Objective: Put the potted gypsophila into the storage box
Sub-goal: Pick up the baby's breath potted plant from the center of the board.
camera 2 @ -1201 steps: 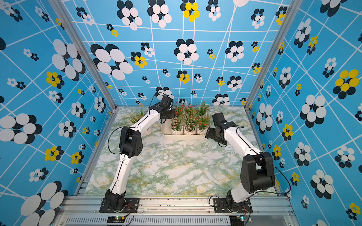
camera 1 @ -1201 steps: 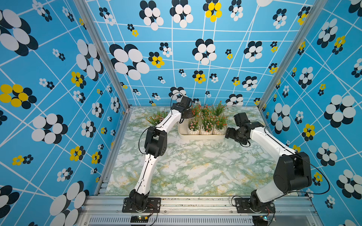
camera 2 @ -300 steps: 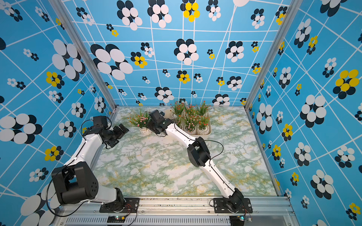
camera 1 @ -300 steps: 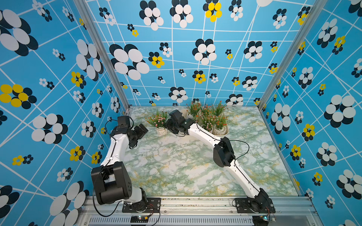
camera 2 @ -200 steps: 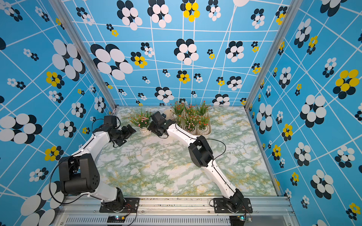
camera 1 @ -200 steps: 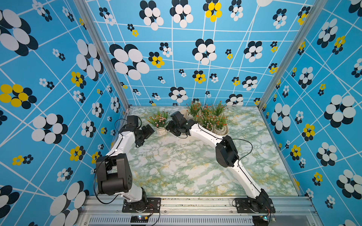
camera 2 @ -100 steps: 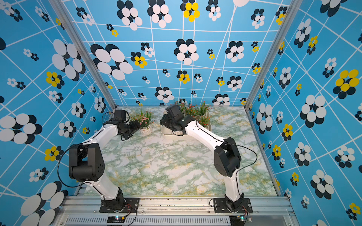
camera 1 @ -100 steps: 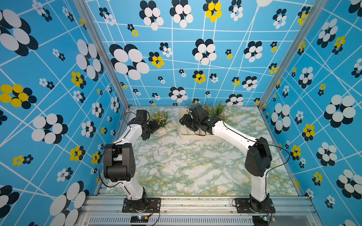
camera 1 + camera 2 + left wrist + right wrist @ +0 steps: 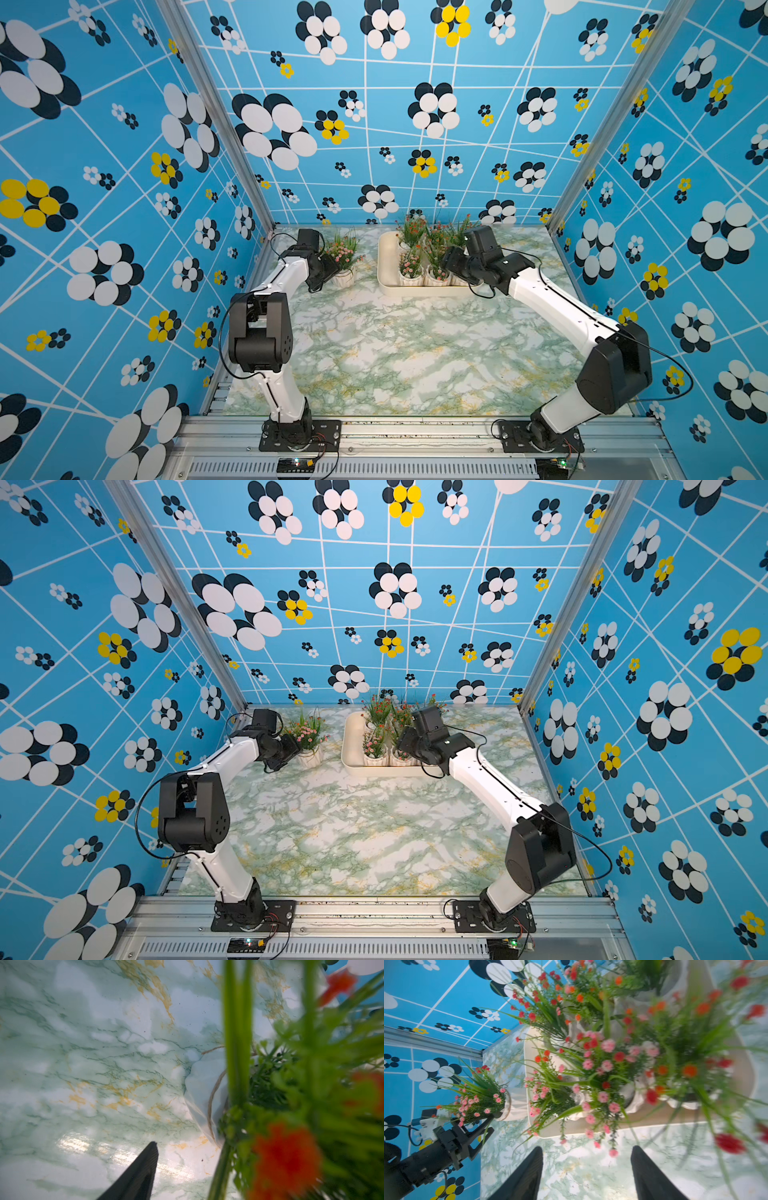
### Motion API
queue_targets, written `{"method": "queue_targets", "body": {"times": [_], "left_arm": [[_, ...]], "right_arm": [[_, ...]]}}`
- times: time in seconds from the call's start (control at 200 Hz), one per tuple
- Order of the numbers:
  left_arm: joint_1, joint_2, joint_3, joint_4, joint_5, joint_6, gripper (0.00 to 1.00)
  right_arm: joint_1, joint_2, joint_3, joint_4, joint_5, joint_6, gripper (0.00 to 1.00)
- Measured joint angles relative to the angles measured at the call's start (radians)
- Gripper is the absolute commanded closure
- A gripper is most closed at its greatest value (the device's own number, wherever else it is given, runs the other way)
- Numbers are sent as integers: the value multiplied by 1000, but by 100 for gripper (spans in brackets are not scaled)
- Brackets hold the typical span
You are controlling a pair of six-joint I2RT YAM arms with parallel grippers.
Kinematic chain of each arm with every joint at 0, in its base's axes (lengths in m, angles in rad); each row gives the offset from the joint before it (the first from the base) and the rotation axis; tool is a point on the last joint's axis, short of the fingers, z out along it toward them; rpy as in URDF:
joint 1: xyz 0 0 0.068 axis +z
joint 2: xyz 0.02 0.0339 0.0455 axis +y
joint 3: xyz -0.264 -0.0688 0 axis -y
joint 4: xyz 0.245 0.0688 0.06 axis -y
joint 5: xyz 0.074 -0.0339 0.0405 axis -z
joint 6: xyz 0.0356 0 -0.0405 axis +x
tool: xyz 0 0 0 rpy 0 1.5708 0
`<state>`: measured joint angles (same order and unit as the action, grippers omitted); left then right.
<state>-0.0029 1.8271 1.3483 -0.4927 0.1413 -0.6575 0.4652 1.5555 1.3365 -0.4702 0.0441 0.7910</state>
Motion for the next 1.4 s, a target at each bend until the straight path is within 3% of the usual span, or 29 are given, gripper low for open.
{"method": "queue_targets", "body": {"times": [0.495,0.52,0.745,1.074,1.194,1.399], "left_arm": [[-53,98,105,-47,-71,6,56],[-56,102,110,-51,-76,6,61],[-72,127,152,-74,-113,17,76],[-78,154,194,-97,-140,22,81],[-81,167,213,-110,-143,28,76],[-87,187,245,-129,-168,50,89]], "right_arm": [[-148,-141,-214,-21,3,-24,29],[-150,-141,-216,-21,3,-26,29],[-166,-141,-216,-21,-1,-53,28],[-198,-141,-216,-48,-5,-101,27],[-207,-141,-216,-49,-10,-108,26],[-217,-141,-216,-56,-23,-126,26]]}}
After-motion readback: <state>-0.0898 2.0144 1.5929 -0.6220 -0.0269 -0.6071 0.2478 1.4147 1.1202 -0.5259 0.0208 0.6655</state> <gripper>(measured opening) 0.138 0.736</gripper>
